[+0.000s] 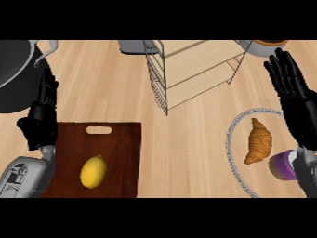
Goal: Pick the can from the placemat and place it in the tiered shelf
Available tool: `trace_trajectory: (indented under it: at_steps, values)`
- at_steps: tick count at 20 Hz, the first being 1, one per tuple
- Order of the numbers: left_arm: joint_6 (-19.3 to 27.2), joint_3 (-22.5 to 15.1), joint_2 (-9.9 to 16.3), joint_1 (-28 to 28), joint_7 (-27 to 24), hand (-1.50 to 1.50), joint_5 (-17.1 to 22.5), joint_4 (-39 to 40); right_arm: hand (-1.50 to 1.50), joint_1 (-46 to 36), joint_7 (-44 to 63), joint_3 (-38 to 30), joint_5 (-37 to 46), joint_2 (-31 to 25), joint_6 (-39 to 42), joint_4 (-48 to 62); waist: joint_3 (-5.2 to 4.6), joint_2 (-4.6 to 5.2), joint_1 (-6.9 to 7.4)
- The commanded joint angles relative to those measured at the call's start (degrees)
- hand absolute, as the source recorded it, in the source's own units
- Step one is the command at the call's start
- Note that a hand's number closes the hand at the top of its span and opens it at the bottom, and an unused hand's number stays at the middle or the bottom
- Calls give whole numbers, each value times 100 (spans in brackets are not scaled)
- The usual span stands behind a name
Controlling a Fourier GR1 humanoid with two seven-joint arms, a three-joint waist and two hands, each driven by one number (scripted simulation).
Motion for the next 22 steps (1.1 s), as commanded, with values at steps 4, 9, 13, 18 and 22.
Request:
trace_trajectory:
  at_steps: [4, 9, 13, 18, 22]
  values:
    - [-431, 147, 118, 814, 866, 0, 573, 270, 150, 1241, 149, -1505, 234, -651, -959, -145, -197, 73, -665]
    - [-877, 44, 18, 1284, 1328, 0, 988, 472, 150, 2548, 1337, -2523, 675, -1036, -1746, 1102, -210, 177, -953]
    - [-1590, 41, 264, 1427, 1802, 0, 1425, 191, -150, 3712, 465, -3017, 41, -506, -1413, 646, -192, 94, -493]
    - [-1660, -6, 122, 1003, 1854, 0, 1289, 500, -150, 4771, 238, -3120, -317, -641, -145, -387, -203, 140, -334]
    - [-1776, 101, 288, 1210, 1946, 0, 1368, 295, -150, 5390, 1332, -3165, -611, -883, 258, -1857, -215, 138, -302]
